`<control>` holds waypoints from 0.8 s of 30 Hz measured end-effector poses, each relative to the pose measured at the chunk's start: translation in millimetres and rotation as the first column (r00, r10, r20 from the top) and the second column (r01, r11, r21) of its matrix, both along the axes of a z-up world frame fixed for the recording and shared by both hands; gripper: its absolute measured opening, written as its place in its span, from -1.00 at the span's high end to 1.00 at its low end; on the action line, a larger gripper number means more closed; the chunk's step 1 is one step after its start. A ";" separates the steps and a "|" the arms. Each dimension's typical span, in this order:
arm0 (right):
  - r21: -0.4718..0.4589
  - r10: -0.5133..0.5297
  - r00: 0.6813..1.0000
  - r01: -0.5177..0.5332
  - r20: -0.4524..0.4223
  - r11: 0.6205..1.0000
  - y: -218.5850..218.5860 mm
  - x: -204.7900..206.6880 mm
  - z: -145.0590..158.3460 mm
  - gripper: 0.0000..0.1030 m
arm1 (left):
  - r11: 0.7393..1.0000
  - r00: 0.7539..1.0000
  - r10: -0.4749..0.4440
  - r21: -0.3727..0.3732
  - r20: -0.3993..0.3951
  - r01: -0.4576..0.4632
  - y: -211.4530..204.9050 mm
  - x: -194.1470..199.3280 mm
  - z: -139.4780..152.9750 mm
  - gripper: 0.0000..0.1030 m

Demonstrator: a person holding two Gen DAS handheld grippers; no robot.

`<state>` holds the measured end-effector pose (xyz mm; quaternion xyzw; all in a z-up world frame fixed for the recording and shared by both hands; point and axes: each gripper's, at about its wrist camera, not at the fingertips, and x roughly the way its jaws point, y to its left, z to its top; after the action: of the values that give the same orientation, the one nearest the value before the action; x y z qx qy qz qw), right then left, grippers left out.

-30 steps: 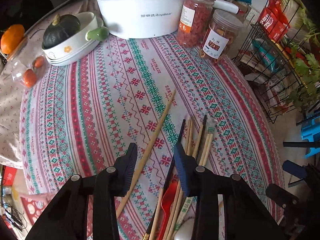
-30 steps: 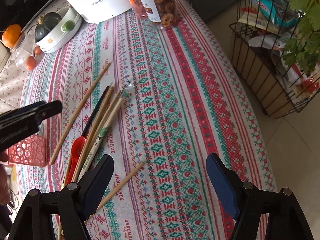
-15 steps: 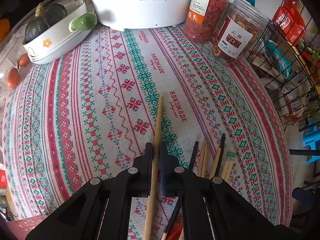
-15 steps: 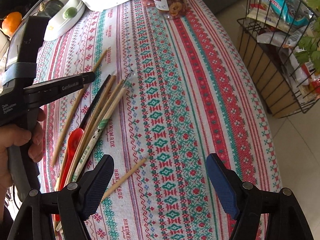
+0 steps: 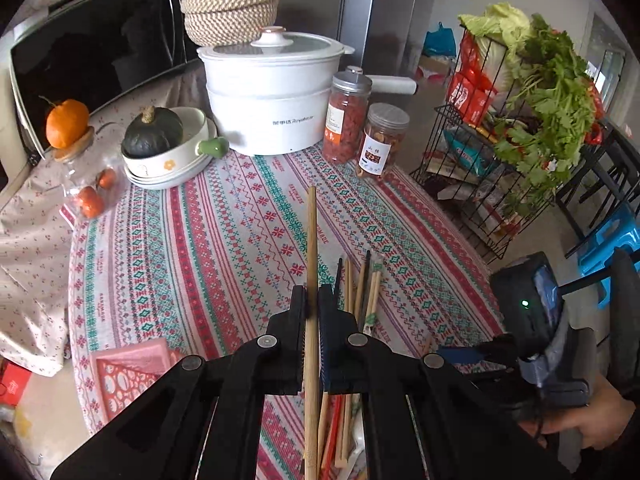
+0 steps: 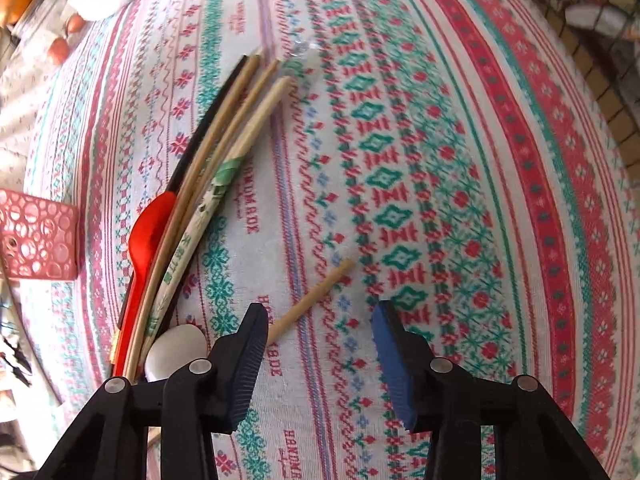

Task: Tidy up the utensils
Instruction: 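Grasp a wooden chopstick from the pile with the left tool while the right tool grasps another, then carry both chopsticks to the pink basket and release them inside with both tools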

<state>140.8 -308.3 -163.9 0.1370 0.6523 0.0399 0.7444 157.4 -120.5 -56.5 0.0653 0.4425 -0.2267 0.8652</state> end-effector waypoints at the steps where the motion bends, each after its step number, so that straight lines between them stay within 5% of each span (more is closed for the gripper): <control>1: -0.006 0.006 1.000 -0.006 0.007 1.000 5.2 -1.0 0.3 0.13 | 1.000 1.000 0.000 -0.010 0.003 0.000 8.1 -9.0 3.9 0.88; 4: -0.064 0.021 0.999 -0.019 0.033 0.998 21.8 -4.7 2.0 0.16 | 0.999 1.000 0.001 -0.035 0.014 -0.001 29.0 -31.6 14.5 0.88; 9: -0.134 -0.002 0.995 0.016 0.102 0.991 38.3 -8.6 2.0 0.68 | 0.997 0.999 0.030 -0.073 0.031 -0.028 58.0 -60.2 19.1 0.88; 16: -0.008 -0.111 0.986 0.113 0.128 0.994 14.6 0.0 -0.5 0.91 | 0.968 0.982 0.154 -0.217 0.106 -0.128 109.7 -78.9 29.4 0.89; 20: 0.029 -0.128 0.971 0.125 0.202 0.992 4.6 -4.2 28.0 0.92 | 0.937 0.948 0.245 -0.301 0.201 -0.179 136.1 -83.3 54.0 0.89; 24: 0.047 -0.103 0.937 0.093 0.335 0.995 12.0 -13.4 73.7 0.92 | 0.902 0.880 0.354 -0.365 0.318 -0.231 153.2 -86.7 73.2 0.88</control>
<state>127.5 -296.3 -90.3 0.1717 0.5071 0.0356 0.8438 70.8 32.7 16.6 -0.1004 0.2305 -0.1430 0.9573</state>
